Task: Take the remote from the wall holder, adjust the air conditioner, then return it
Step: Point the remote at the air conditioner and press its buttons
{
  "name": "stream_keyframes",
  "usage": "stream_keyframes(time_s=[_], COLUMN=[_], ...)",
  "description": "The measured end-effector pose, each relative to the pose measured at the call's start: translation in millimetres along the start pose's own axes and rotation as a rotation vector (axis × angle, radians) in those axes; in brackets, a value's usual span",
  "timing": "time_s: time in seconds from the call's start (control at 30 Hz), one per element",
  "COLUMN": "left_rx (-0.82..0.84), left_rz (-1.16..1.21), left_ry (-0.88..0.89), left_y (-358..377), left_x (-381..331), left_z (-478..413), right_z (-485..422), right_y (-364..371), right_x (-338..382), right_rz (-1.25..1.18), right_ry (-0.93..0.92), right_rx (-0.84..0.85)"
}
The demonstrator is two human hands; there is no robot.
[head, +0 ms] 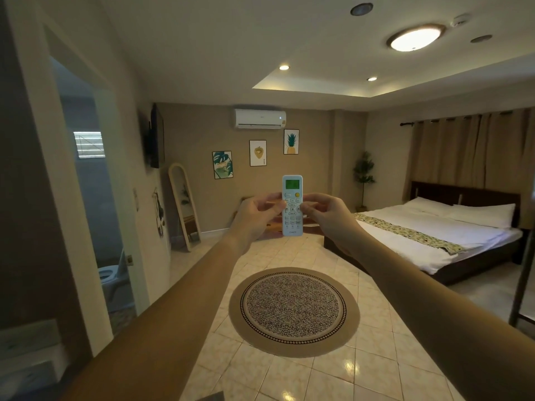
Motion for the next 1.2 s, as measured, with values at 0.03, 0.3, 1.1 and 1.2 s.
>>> stream_keyframes(time_s=[0.03, 0.3, 1.1, 1.2], left_rx=[-0.007, -0.038, -0.295, -0.325], left_rz=[-0.004, -0.035, -0.124, -0.127], left_ry=[-0.001, 0.028, 0.001, -0.004], left_y=[1, 9, -48, -71], left_x=[-1, -11, -33, -35], left_z=[2, 34, 152, 171], right_z=[1, 13, 25, 19], right_y=[1, 9, 119, 147], right_x=[0, 1, 31, 36], right_rz=[0.0, -0.017, -0.024, -0.053], right_ry=[0.0, -0.003, -0.111, -0.109], right_rx=[0.004, 0.048, 0.259, 0.293])
Point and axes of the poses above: each hand's wrist, its own z-axis away from the middle knuckle, its own y-axis out of the palm, x = y × z, the point moved 4 cm from there along -z, towards the middle knuckle, and after that the axes turned 14 degrees about x, right-handed, at the moved point
